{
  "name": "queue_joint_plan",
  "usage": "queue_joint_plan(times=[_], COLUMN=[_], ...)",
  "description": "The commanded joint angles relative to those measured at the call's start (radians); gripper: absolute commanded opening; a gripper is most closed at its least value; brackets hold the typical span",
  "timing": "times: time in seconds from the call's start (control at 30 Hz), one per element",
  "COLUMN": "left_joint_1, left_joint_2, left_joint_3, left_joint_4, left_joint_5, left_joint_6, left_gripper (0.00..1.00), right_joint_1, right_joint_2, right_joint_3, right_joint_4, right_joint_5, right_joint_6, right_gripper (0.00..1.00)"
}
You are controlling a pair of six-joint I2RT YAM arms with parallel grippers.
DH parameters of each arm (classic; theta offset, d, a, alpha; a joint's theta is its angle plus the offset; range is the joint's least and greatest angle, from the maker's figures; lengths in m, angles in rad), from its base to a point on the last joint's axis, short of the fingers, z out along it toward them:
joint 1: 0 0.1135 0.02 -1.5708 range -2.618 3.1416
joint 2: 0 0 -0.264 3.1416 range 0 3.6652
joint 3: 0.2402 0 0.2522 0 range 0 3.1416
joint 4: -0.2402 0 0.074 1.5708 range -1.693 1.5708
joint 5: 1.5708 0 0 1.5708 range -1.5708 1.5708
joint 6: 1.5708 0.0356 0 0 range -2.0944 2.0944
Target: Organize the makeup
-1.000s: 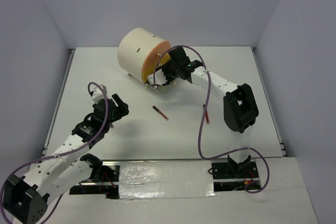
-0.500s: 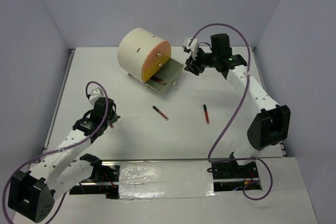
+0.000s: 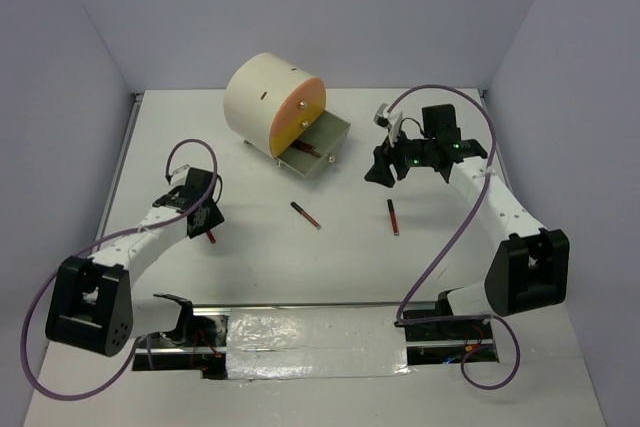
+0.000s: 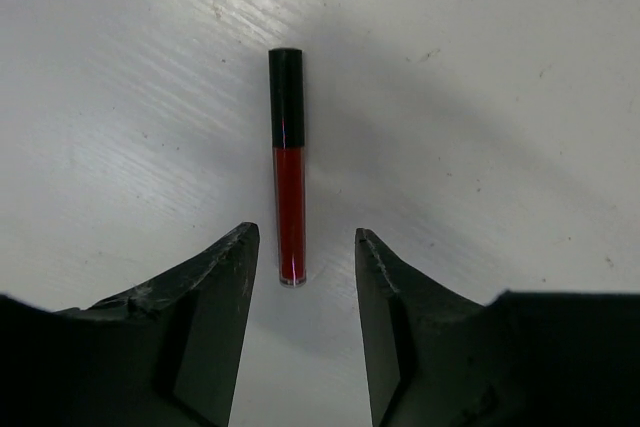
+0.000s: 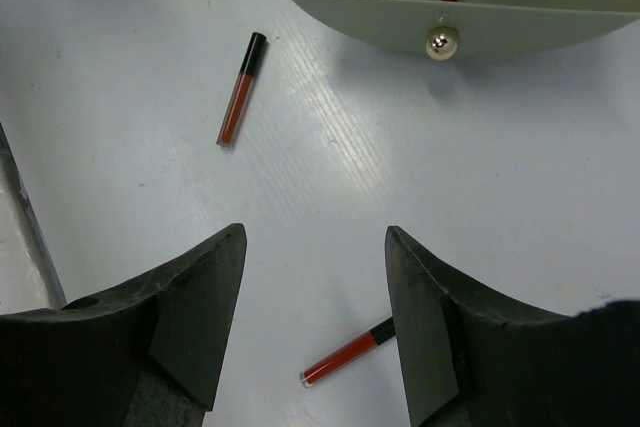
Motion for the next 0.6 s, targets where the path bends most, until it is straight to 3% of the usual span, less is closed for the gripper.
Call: queue_joint_plan(times=[0.0,0.37,0.57], left_joint_1=[0.024,0.104,0.127], left_joint_2=[0.06,0.204,0.221], left_joint_3=[0.063,0.069,0.034], left_joint_4=[0.015,0.115,0.162], left_joint_5=[-0.014,0.052,0.096], left_joint_6=[0.058,0.118,0.121], left_gripper=[0.56,0.54,0.46], right_joint_1=[-0.026,-0.079,-0.098], right_joint_2=[-0.055,-0.067,-0.059], right_joint_3=[-0.008,-0.02,-0.019], right_joint_4=[0.061,0.06,0.064], right_joint_5=[-0.037,-0.04,-0.05], right_joint_6=[0.054,0.058,0.072], right_gripper=[0.66,0.66,0.66])
